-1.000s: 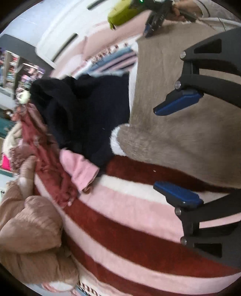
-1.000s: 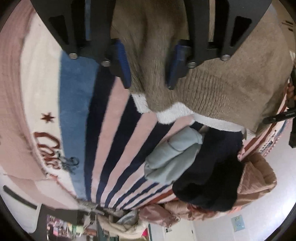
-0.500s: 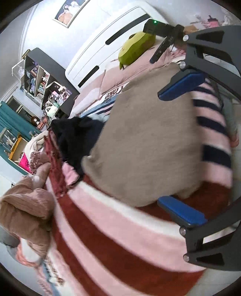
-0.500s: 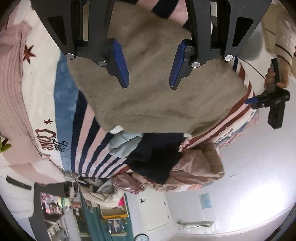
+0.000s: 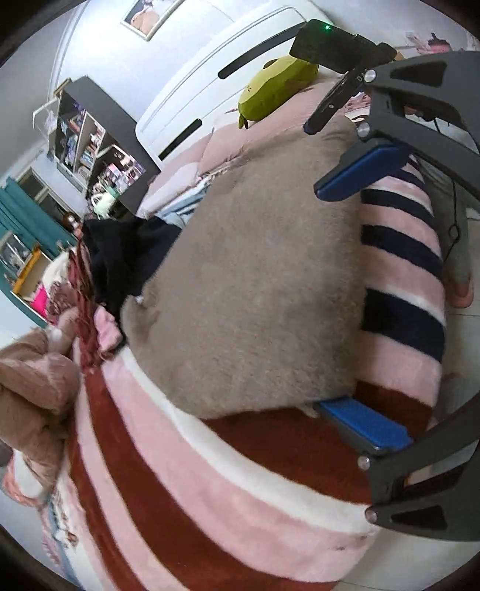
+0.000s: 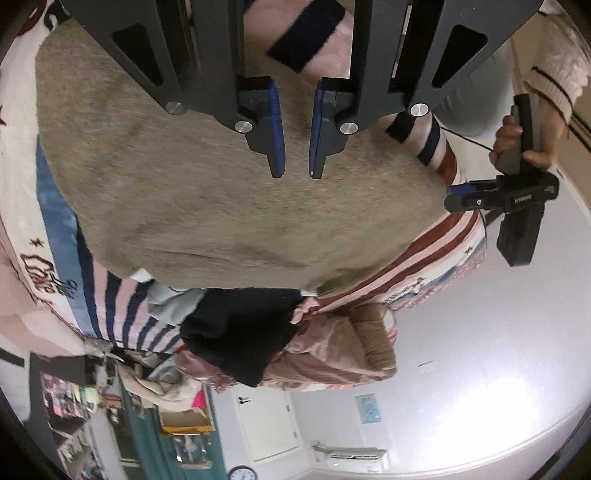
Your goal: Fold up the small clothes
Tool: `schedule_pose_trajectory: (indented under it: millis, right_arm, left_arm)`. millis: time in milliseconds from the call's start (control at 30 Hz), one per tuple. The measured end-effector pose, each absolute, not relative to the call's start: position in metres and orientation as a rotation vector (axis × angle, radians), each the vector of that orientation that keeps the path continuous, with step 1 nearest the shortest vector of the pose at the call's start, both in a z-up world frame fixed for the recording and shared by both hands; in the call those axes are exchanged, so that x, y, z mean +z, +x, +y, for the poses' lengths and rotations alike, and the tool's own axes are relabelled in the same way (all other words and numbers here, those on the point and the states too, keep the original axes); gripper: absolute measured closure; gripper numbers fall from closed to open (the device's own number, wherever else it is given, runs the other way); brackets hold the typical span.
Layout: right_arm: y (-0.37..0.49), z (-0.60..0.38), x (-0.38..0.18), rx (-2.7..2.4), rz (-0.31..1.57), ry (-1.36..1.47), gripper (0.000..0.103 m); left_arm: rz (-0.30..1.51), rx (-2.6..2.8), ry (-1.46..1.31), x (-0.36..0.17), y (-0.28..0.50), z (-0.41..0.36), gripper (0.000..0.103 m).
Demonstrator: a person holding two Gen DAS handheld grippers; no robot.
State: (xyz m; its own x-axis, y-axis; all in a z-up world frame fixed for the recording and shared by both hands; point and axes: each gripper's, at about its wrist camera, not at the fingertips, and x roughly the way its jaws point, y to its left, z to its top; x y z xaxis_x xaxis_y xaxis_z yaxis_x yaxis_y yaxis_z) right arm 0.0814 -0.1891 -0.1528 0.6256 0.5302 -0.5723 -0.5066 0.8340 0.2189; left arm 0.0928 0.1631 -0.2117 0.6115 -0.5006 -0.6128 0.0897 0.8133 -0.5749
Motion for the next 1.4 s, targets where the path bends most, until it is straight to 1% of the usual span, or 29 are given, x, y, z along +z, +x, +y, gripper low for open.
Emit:
schedule_pose_trajectory:
  millis: [67, 167, 400, 467, 500, 533, 567, 633, 800, 933, 1067, 1200, 1400]
  right_arm:
    - [0.084, -0.184, -0.154, 0.607, 0.672, 0.037, 0.095]
    - [0.086, -0.179, -0.156, 0.603, 0.673, 0.028, 0.095]
    - [0.092, -0.174, -0.167, 0.593, 0.699, 0.001, 0.095]
    - [0.092, -0.172, -0.170, 0.591, 0.712, 0.003, 0.095]
    - [0.092, -0.171, -0.172, 0.590, 0.718, 0.002, 0.094]
    - [0.092, -0.171, -0.175, 0.589, 0.729, -0.001, 0.094]
    - [0.092, -0.171, -0.176, 0.587, 0.739, 0.001, 0.094]
    - [0.092, -0.173, -0.180, 0.586, 0.751, 0.014, 0.094]
    - [0.091, -0.177, -0.184, 0.586, 0.753, 0.056, 0.094]
    - [0.085, -0.194, -0.180, 0.588, 0.723, 0.106, 0.094]
    - [0.071, -0.239, -0.164, 0.518, 0.653, 0.149, 0.092]
    - [0.060, -0.291, -0.153, 0.422, 0.623, 0.189, 0.092]
    - [0.040, -0.347, -0.154, 0.321, 0.614, 0.237, 0.092]
  left_arm:
    - [0.878, -0.361, -0.537, -0.217, 0.094, 0.164, 0.001]
    - [0.888, -0.380, -0.622, -0.230, 0.100, 0.165, 0.001]
    - [0.802, -0.403, -0.719, -0.230, 0.132, 0.153, 0.002]
    - [0.777, -0.389, -0.717, -0.227, 0.143, 0.146, 0.015]
    - [0.762, -0.402, -0.714, -0.223, 0.148, 0.142, 0.040]
    - [0.752, -0.411, -0.710, -0.218, 0.153, 0.138, 0.060]
    - [0.741, -0.409, -0.677, -0.208, 0.158, 0.131, 0.063]
    - [0.708, -0.431, -0.610, -0.190, 0.162, 0.119, 0.076]
    - [0.658, -0.510, -0.383, -0.136, 0.168, 0.051, 0.080]
    - [0.622, -0.579, -0.215, -0.110, 0.163, -0.013, 0.082]
    - [0.586, -0.670, -0.096, -0.088, 0.151, -0.068, 0.083]
    - [0.598, -0.731, -0.009, -0.081, 0.142, -0.111, 0.083]
    - [0.659, -0.796, 0.047, -0.100, 0.138, -0.159, 0.083]
